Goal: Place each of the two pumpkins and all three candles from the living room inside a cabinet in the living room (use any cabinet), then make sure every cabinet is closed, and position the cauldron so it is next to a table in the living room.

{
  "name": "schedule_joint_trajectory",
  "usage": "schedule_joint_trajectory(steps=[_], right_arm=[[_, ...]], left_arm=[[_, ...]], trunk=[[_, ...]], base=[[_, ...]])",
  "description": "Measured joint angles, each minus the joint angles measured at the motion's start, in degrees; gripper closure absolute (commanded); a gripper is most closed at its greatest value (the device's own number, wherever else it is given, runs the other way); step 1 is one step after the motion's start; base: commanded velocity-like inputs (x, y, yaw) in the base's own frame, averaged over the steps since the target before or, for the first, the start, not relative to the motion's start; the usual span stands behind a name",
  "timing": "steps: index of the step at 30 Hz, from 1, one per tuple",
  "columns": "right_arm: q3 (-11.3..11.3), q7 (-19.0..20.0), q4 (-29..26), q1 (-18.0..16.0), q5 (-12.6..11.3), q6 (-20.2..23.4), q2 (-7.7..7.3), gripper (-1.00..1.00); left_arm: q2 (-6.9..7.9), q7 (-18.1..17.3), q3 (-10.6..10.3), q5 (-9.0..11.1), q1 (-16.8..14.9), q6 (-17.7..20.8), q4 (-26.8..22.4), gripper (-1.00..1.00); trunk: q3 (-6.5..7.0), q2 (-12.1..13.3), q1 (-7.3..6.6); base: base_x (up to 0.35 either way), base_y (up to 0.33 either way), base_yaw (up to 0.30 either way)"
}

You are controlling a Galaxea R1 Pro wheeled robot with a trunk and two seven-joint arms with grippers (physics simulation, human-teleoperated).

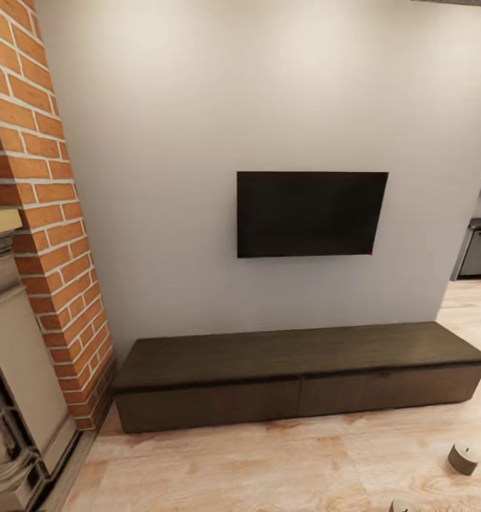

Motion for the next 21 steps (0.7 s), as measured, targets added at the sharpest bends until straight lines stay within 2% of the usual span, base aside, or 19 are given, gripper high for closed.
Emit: schedule_joint_trajectory(steps=[7, 21], right_arm=[[0.0, 0.1, 0.0, 0.0, 0.1, -0.1, 0.01, -1.00], [0.0, 0.1, 0.0, -0.1, 0.2, -0.1, 0.01, -1.00]], left_arm=[[0.00, 0.0, 0.0, 0.0, 0.0, 0.0, 0.0, -1.00], [-0.05, 0.2, 0.1, 0.0, 0.0, 0.0, 0.0, -1.00]], trunk=[[-0.02, 0.0, 0.02], [-0.88, 0.0, 0.03]], base=[[0.035, 0.029, -0.053], [0.001, 0.001, 0.164]])
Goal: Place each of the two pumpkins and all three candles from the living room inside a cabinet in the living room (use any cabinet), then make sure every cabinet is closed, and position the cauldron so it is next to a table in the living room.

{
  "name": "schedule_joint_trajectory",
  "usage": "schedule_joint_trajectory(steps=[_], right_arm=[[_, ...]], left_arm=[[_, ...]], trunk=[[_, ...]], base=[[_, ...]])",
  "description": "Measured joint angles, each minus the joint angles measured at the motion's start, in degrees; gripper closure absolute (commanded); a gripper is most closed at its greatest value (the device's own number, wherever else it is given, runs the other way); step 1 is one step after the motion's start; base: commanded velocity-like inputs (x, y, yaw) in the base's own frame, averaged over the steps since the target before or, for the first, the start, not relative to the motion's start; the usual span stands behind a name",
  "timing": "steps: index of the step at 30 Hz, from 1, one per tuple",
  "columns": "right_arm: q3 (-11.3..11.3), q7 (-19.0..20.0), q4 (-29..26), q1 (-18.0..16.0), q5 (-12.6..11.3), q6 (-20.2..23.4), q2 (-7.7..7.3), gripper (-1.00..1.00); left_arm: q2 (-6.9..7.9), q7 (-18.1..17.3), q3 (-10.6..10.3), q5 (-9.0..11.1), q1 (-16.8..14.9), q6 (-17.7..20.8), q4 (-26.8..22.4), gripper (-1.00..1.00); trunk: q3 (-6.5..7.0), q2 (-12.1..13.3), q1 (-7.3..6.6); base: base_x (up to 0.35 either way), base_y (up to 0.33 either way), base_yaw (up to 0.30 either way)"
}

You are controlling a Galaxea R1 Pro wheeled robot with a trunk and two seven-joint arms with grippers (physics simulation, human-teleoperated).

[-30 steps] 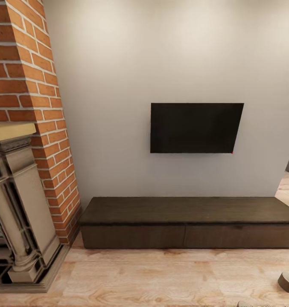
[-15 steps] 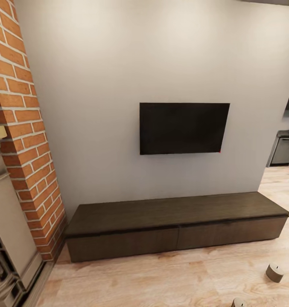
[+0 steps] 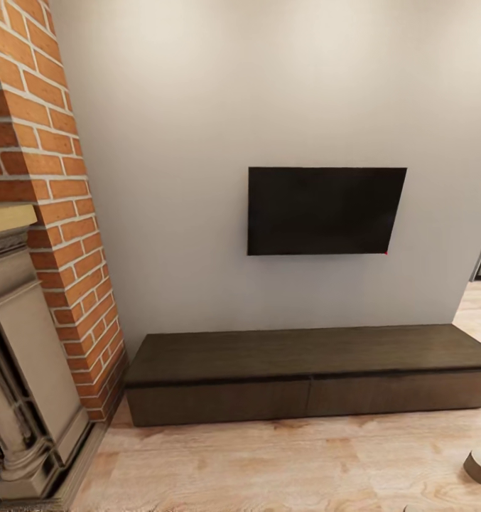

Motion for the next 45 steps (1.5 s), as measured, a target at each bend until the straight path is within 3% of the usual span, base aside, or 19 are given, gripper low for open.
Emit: schedule_joint_trajectory(steps=[15, 26, 33, 45], right_arm=[[0.0, 0.0, 0.0, 0.1, 0.0, 0.0, 0.00, -1.00], [0.0, 0.0, 0.0, 0.1, -0.1, 0.0, 0.00, -1.00], [0.0, 0.0, -0.1, 0.1, -0.1, 0.0, -0.04, -1.00], [0.1, 0.0, 0.1, 0.0, 0.0, -0.1, -0.47, -1.00]], left_arm=[[-0.02, 0.1, -0.1, 0.0, 0.0, -0.1, 0.0, -1.00], [-0.02, 0.1, -0.1, 0.0, 0.0, -0.1, 0.0, -1.00], [-0.02, 0.1, 0.0, 0.0, 0.0, -0.1, 0.0, -1.00], [-0.11, 0.1, -0.1, 0.0, 0.0, -0.1, 0.0, -1.00]], trunk=[[-0.91, 0.0, -0.03], [-0.97, 0.0, -0.03], [-0.97, 0.0, 0.00], [-0.97, 0.0, -0.02]], base=[[0.125, 0.000, 0.150], [0.312, 0.000, 0.060], [0.062, 0.000, 0.204], [0.224, 0.000, 0.018]])
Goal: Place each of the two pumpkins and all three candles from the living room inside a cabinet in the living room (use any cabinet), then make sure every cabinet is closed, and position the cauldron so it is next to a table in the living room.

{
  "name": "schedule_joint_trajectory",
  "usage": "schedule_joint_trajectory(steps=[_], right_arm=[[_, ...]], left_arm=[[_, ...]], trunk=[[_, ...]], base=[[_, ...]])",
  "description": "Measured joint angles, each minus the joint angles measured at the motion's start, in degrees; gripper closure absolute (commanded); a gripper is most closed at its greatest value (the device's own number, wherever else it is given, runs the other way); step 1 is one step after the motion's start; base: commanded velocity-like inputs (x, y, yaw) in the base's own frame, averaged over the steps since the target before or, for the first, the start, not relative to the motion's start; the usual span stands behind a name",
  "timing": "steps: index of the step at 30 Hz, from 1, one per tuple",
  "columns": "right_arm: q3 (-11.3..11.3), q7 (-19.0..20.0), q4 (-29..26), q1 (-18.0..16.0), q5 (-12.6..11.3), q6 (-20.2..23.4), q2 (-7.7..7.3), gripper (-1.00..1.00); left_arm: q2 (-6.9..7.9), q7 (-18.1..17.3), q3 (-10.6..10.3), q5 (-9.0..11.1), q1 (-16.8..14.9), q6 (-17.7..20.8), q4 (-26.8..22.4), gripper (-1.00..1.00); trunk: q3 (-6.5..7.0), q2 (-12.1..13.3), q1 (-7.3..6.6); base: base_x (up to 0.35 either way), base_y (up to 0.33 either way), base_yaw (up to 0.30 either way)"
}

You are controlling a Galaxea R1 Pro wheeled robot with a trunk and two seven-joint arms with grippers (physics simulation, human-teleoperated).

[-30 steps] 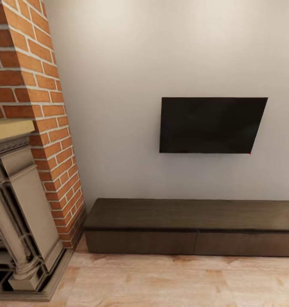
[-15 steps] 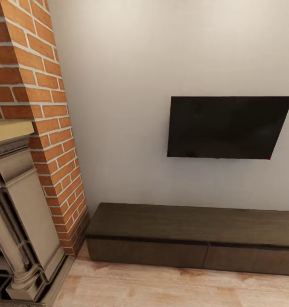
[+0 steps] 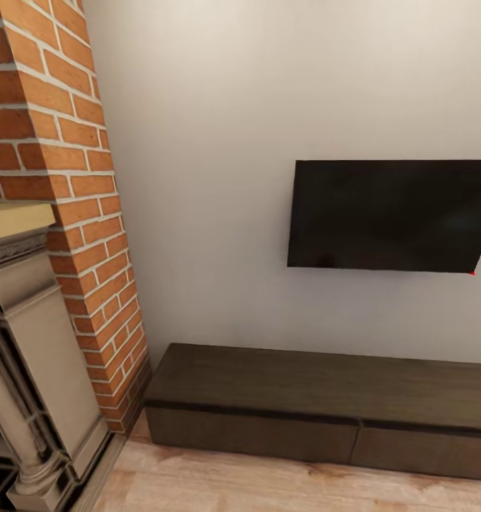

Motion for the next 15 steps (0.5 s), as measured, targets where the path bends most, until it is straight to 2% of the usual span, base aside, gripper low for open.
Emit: schedule_joint_trajectory(steps=[15], right_arm=[[0.1, 0.1, 0.0, 0.0, 0.1, 0.0, -0.15, -1.00]], left_arm=[[0.00, 0.0, 0.0, 0.0, 0.0, 0.0, -0.1, -1.00]], trunk=[[0.00, 0.0, -0.01]], base=[[0.270, 0.000, 0.000]])
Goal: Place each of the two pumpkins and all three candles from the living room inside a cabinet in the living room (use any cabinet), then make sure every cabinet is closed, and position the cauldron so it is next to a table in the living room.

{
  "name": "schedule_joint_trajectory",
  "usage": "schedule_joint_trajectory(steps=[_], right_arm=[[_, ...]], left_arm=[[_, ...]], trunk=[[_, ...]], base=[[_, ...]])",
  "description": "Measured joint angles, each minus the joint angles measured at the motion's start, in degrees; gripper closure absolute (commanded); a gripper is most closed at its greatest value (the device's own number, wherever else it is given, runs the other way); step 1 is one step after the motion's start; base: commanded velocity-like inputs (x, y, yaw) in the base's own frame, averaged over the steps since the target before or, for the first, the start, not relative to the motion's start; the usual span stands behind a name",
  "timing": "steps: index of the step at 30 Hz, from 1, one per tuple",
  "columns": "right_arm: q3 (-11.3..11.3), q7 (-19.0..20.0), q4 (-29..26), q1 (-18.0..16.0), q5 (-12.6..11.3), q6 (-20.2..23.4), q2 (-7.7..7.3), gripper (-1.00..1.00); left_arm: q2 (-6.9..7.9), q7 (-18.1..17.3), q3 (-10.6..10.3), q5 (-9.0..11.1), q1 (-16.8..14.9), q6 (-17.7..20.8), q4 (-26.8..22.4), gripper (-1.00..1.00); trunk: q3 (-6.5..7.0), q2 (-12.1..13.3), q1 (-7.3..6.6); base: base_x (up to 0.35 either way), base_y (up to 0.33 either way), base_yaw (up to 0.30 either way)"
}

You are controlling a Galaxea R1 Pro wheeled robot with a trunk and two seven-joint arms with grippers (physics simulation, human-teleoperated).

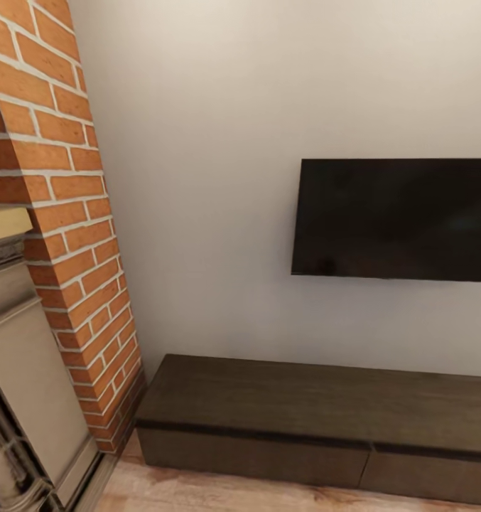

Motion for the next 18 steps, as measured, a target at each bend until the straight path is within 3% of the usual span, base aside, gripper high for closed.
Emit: schedule_joint_trajectory(steps=[9, 18], right_arm=[[0.0, 0.0, 0.0, 0.0, 0.0, 0.0, -0.01, -1.00], [0.0, 0.0, 0.0, 0.0, 0.0, 0.0, 0.00, -1.00]], left_arm=[[0.07, -0.1, 0.1, 0.0, 0.0, -2.4, 0.0, -1.00], [0.10, 0.0, 0.1, 0.1, 0.0, -2.8, -0.4, -1.00]], trunk=[[0.00, 0.0, 0.00], [0.00, 0.0, 0.02]], base=[[0.306, 0.000, 0.000], [0.048, 0.000, 0.000]])
